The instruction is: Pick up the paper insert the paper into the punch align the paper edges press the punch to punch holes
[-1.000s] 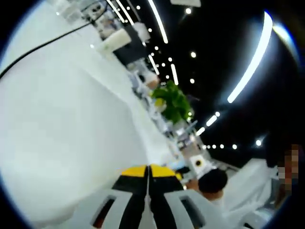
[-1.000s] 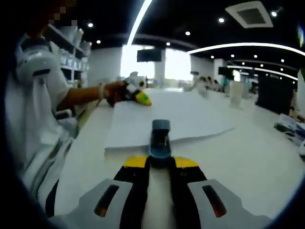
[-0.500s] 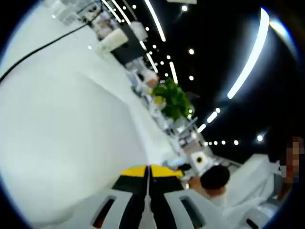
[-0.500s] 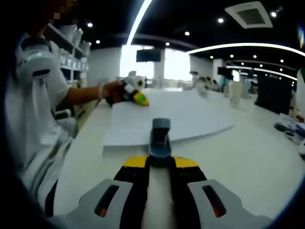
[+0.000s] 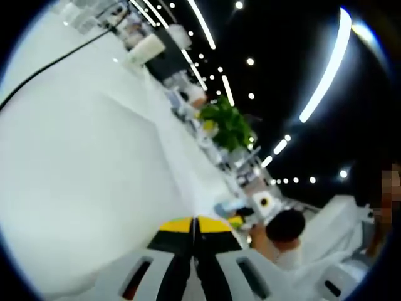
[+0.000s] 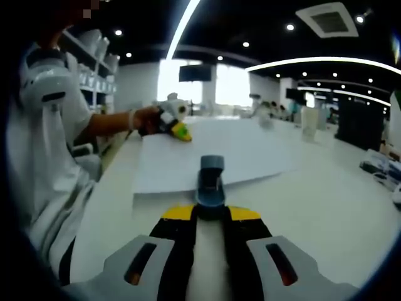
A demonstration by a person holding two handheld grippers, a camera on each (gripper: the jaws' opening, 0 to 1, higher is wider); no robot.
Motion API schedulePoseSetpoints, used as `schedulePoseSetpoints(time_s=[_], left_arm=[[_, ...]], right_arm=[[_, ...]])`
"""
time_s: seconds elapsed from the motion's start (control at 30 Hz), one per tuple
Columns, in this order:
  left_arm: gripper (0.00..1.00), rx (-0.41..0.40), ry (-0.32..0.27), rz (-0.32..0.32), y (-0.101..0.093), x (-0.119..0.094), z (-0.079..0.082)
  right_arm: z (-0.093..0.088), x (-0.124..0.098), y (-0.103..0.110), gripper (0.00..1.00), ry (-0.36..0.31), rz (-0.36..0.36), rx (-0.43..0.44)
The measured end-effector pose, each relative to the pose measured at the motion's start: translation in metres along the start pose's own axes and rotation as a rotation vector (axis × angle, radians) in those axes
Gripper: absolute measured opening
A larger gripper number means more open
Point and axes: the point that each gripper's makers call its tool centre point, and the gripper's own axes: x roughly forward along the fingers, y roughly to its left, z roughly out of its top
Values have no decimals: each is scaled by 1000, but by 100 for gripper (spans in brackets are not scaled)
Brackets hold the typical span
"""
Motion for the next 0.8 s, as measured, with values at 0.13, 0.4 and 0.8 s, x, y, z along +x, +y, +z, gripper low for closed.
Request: schedulePoseSetpoints(time_s=[0.13,0.4,0.8], left_arm=[[4,-8,9,-11,-2,-1,-4],[4,-34,24,-43,-8,0,-9],[4,-22,64,-55,-15,-4,-22]], right_arm=[[0,0,0,21,0,1,-1],[0,0,1,21,-1,5,-6],[1,1,3,21,-1,7,-5]])
